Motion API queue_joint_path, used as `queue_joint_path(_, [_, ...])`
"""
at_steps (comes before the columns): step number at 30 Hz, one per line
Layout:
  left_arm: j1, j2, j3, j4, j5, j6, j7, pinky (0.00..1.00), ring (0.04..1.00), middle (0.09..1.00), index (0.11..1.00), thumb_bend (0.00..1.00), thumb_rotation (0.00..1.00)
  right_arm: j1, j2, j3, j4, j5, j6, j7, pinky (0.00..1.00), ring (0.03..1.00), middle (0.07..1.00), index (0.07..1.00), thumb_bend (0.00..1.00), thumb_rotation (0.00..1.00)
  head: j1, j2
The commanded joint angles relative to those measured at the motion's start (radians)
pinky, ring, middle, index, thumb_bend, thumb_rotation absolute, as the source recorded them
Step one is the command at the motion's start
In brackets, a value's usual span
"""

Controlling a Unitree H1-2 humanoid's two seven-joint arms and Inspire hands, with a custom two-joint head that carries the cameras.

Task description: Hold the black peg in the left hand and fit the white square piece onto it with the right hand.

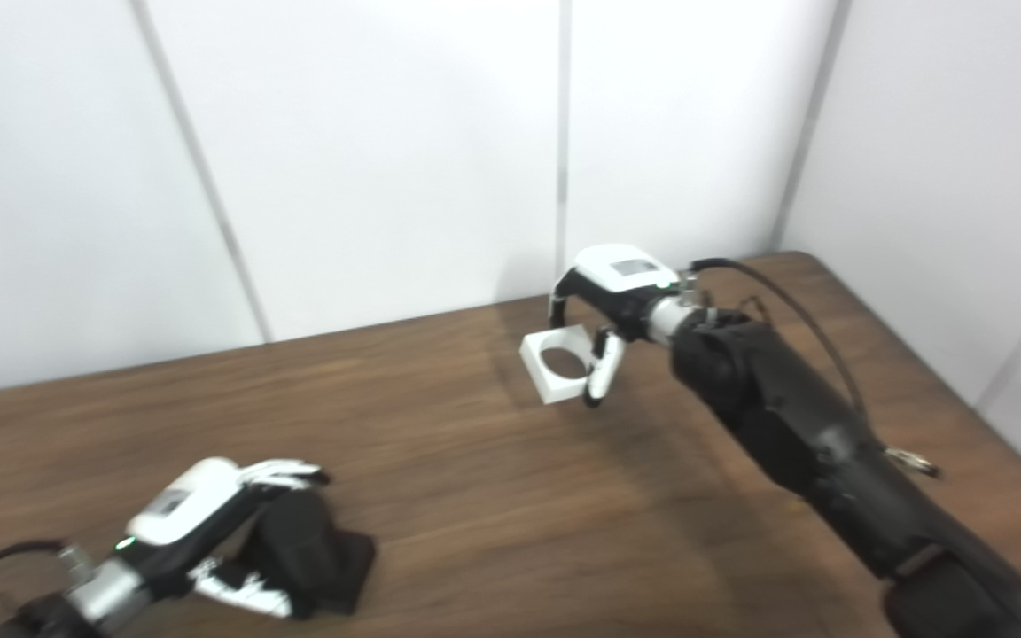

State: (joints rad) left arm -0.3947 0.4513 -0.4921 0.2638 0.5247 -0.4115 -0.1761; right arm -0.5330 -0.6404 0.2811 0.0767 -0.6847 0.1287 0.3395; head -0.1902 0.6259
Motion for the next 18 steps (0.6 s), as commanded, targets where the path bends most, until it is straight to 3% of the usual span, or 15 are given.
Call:
queue_joint_path(1, [0.029,0.002,-0.045,0.051,0.065,0.034,-0.077,0.74,0.864,0.836,0.490,0.52,0.06,-0.033,-0.032,-0.024,-0.055,0.013,-0.036,0.004,0.75,0.811,0.769,0.481,0.52,0.13,0.033,0.010])
queue_joint_path(10, [0.022,-0.025,-0.049,0.044,0.075,0.060,-0.079,0.71,0.867,0.842,0.490,0.52,0.06,-0.004,-0.030,-0.045,-0.175,0.044,-0.087,0.045,0.73,0.799,0.757,0.480,0.52,0.13,0.138,0.043])
queue_joint_path(18, [0.011,-0.050,-0.052,0.065,0.094,0.061,-0.058,0.71,0.864,0.836,0.490,0.52,0.07,-0.007,-0.003,-0.040,-0.281,0.081,-0.111,0.108,0.70,0.801,0.769,0.480,0.52,0.13,0.189,0.056])
